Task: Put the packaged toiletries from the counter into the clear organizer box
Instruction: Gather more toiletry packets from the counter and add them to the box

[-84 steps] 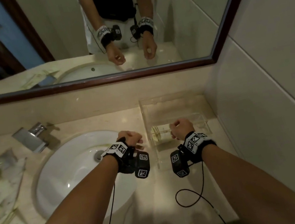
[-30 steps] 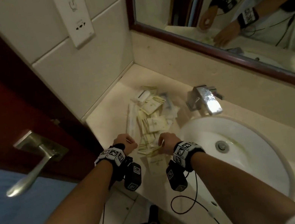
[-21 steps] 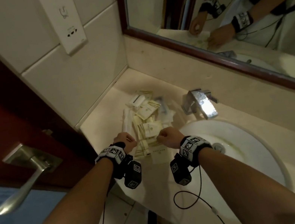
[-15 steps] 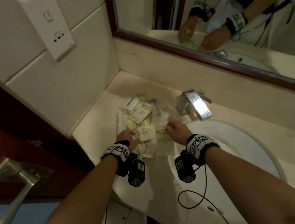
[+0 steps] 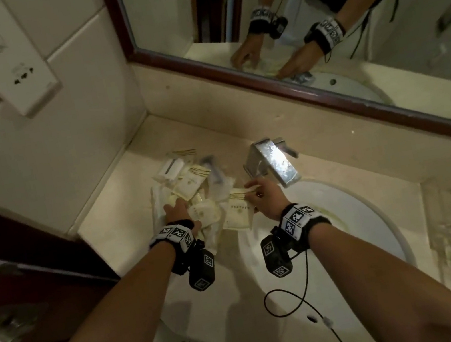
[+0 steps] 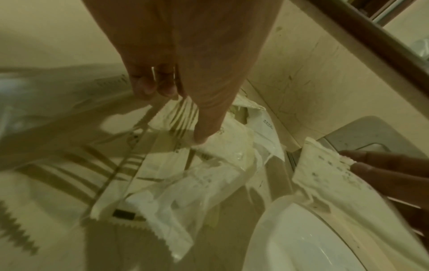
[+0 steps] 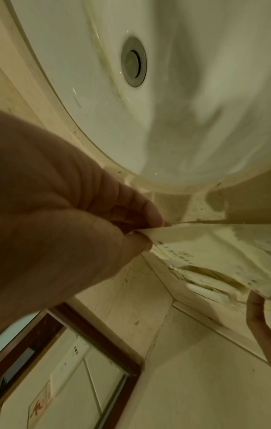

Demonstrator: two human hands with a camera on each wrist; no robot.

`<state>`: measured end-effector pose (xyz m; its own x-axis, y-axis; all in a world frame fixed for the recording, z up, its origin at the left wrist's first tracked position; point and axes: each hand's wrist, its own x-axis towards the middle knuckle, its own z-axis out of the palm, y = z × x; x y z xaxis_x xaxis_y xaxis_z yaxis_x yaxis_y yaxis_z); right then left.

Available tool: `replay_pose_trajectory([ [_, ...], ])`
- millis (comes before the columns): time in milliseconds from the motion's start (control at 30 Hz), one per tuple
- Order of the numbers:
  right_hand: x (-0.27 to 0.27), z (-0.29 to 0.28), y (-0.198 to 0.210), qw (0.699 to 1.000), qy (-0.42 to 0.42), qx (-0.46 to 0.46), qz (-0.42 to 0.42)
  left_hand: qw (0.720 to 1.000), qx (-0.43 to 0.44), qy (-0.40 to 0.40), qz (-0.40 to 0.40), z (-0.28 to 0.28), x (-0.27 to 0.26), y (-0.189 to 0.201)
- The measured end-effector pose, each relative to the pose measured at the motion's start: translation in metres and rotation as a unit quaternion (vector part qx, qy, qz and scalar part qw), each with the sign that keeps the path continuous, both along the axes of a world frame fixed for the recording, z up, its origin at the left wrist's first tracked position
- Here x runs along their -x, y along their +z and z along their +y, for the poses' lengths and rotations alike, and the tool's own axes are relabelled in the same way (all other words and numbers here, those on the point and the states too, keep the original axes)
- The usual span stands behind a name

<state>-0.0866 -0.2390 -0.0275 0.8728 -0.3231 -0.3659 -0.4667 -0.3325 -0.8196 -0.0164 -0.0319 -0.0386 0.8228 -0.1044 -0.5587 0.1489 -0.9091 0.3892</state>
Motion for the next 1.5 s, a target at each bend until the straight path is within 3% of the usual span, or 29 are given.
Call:
replay_pose_trajectory([
  [133,-0.003,-0.004,-0.001,1.0,0.016,0.001,-0.001,1.0,-0.022,0.009,-0.007,-0.002,-0.007,0.013],
  [333,-0.005,-0.013,0.004,0.999,0.044,0.004,0.006,0.996,0.058,0.063,0.004,0.005,-0.014,0.025],
  [633,0.032,-0.041,0.033,0.998,0.042,0.017,-0.037,0.994,0.103,0.016,-0.036,-0.016,0.022,0.052],
  [833,0.093,-0.082,0.053,0.997,-0.012,-0.002,-0.07,0.992,0.109,-0.055,-0.04,-0.061,0.067,0.063],
  [1067,0.197,-0.168,0.06,0.994,-0.096,0.001,-0.044,0.984,0.11,-0.132,-0.037,-0.154,0.141,0.069],
  [1500,0.372,-0.288,0.053,0.958,-0.284,0.012,-0.034,0.958,0.155,-0.238,-0.032,-0.324,0.251,0.078],
])
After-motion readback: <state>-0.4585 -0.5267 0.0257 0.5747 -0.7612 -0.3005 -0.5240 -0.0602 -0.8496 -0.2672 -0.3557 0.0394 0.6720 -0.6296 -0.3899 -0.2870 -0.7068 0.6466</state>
